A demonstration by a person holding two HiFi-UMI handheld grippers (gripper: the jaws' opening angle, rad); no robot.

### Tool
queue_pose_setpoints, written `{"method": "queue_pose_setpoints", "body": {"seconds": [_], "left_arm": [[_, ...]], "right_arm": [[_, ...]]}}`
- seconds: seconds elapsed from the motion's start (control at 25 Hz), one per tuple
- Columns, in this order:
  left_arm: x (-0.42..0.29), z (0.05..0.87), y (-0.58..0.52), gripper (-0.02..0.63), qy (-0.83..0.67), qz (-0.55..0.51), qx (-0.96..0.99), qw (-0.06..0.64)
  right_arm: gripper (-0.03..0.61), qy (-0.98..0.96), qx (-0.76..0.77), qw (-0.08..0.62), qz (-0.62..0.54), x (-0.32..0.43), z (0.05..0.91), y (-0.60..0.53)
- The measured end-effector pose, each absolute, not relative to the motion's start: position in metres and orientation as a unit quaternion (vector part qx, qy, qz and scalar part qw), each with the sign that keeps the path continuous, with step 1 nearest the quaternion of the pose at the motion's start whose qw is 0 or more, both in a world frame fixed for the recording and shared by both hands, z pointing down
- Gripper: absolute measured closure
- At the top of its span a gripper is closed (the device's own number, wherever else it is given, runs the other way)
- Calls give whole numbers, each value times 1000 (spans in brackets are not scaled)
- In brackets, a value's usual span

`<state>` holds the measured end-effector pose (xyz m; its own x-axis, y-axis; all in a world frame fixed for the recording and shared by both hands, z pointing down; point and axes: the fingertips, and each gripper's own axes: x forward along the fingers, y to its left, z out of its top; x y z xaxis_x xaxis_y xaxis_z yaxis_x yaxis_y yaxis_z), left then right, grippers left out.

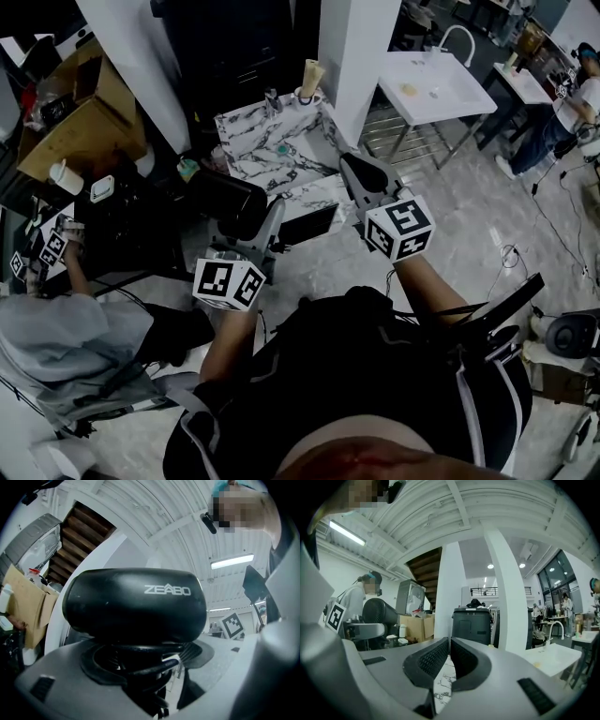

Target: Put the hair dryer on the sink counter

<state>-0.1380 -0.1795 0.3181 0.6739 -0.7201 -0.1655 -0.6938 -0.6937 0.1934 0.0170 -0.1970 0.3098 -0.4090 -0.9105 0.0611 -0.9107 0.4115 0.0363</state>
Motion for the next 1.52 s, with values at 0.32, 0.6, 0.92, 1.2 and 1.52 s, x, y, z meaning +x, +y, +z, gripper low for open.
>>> {"method": "queue_pose_setpoints", "body": {"seconds": [0.32,0.6,0.92,1.2,1.52], "left_arm": [[-141,322,-191,261,-389,-105,914,57],[-134,323,-213,261,-403,-89,909,55],[-110,336,-259,261,-415,-75,903,78],[-69,346,-307,261,-416,-72,900,106],[-31,392,-365,261,-428,-45,889,158]], "right_arm": [[549,-848,528,29,-8,5,306,-212],[549,-856,516,17,-5,12,305,-239],[549,-869,495,10,-2,28,306,-285],[549,-874,485,2,1,62,303,-333],[549,-879,477,0,11,93,317,-384]]}}
